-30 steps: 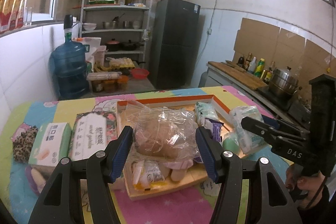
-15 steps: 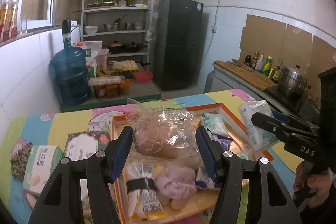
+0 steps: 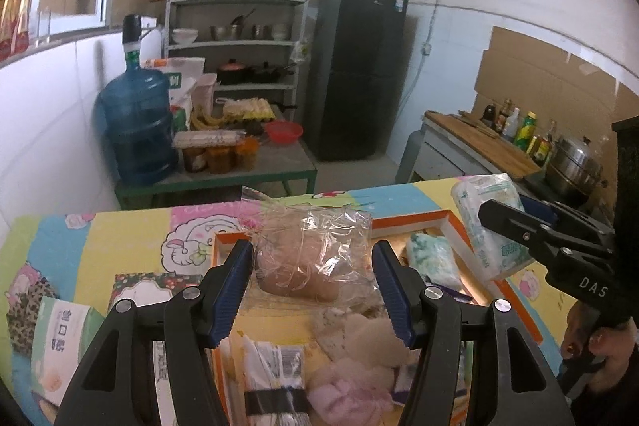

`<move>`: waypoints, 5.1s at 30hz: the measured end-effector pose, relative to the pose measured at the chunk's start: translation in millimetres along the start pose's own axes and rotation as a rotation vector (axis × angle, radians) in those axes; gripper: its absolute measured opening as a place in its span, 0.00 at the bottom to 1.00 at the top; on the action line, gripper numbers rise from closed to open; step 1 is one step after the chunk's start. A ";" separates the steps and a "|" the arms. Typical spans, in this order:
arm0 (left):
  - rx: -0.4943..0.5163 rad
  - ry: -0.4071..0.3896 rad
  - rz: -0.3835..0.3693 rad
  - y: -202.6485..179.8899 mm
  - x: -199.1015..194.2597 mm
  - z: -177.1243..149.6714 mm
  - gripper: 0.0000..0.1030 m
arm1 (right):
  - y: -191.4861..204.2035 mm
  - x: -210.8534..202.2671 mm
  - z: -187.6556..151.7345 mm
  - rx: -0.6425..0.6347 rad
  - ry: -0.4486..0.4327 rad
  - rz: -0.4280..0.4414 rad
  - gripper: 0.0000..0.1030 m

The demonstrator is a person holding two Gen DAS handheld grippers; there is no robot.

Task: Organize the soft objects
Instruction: 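Lower the bagged bun with the left tool while the right tool lowers the tissue pack, then open both tools releasing the items and move back toward the quilt, then grasp the leopard-print scrunchie with the left tool while the right tool grasps the plush toy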

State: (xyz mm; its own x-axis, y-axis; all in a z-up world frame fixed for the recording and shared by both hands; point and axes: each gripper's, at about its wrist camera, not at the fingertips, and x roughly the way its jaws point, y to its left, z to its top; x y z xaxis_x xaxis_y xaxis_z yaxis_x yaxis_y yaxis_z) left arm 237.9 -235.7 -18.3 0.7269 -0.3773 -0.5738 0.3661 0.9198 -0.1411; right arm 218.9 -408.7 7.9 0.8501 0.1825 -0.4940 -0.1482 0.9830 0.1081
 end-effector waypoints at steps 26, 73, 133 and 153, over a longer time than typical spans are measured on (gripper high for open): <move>-0.092 0.222 0.007 17.3 86.7 -10.8 0.62 | -6.7 100.1 -18.4 0.034 0.308 0.088 0.47; 0.042 0.046 0.062 -6.8 -5.6 -12.6 0.72 | 9.6 23.1 -10.0 0.063 0.163 0.038 0.65; -0.189 -0.117 0.254 154.9 -207.0 -118.1 0.72 | 231.3 -28.9 -66.1 -0.072 0.130 0.145 0.65; -0.311 -0.131 0.300 214.9 -229.5 -146.1 0.72 | 290.2 3.9 -88.3 -0.134 0.234 0.264 0.65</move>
State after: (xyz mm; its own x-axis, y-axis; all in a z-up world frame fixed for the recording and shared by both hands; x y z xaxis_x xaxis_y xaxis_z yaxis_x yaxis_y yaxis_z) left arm 64.9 64.2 -34.8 0.8492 -0.0809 -0.5219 -0.0495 0.9716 -0.2313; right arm 134.6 -121.1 -38.8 0.6377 0.4139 -0.6496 -0.4245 0.8926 0.1521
